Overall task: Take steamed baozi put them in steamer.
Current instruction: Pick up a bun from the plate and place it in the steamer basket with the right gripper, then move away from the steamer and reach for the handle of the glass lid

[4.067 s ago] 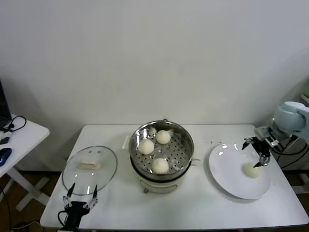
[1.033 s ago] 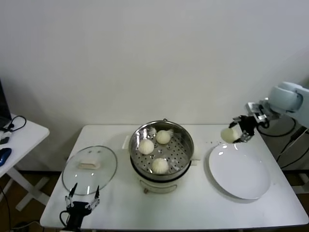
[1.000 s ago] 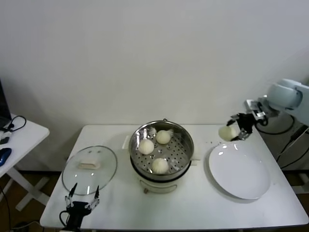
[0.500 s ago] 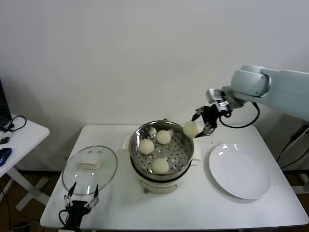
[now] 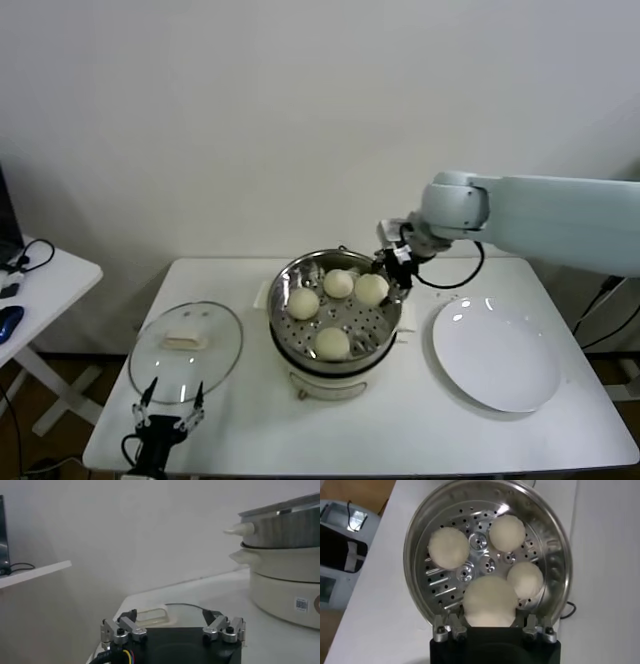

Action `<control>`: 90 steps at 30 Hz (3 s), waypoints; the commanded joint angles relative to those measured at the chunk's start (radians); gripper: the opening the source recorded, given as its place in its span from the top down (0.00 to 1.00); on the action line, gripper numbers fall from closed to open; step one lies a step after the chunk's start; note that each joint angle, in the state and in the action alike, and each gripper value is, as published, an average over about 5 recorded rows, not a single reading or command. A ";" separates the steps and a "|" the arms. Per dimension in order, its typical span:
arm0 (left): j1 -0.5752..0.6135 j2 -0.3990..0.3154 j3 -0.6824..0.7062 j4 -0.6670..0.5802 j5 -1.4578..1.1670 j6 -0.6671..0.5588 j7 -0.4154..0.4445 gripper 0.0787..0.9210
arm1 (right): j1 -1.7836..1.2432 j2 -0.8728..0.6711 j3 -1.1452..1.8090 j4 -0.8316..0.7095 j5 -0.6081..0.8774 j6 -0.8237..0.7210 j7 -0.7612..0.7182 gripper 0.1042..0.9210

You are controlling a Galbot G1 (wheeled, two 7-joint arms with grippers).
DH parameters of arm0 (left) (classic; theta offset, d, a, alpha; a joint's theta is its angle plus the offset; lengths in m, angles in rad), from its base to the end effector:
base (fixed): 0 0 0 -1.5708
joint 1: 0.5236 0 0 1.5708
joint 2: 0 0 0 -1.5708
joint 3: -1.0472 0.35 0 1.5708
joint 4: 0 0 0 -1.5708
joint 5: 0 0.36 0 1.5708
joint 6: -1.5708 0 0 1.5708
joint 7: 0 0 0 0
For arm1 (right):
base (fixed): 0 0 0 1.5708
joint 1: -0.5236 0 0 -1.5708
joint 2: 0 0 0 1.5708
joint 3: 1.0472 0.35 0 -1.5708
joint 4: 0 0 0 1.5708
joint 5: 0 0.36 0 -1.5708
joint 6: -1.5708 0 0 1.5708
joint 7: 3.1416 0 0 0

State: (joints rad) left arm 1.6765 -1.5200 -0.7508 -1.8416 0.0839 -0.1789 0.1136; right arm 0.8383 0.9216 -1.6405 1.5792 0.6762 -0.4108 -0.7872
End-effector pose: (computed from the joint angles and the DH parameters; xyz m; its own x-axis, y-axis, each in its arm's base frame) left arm 0.1264 0.0909 -0.4005 -0.9806 -0.0561 0.1876 -0.0117 0.9731 0.2300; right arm 0.4967 0.0280 -0.0500 -0.1986 -0.2399 0.9503 -0.9473 -0.2018 -0.2489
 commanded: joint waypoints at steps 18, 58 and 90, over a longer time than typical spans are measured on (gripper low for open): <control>-0.010 0.009 -0.008 0.010 -0.008 0.001 0.002 0.12 | -0.144 0.064 0.035 -0.056 -0.058 -0.049 0.043 0.27; -0.043 0.037 -0.008 0.019 -0.003 0.009 0.004 0.12 | -0.721 -0.419 0.898 0.110 0.060 0.024 0.577 0.12; -0.156 0.118 -0.063 0.218 0.870 -0.240 -0.435 0.12 | -2.338 0.073 2.363 0.321 -0.133 0.379 0.765 0.12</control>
State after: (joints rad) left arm 1.5618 -1.4244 -0.7914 -1.7359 0.4454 -0.3169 -0.0317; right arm -1.0853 0.7755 0.4159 1.8733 0.5630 -0.1545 -0.0458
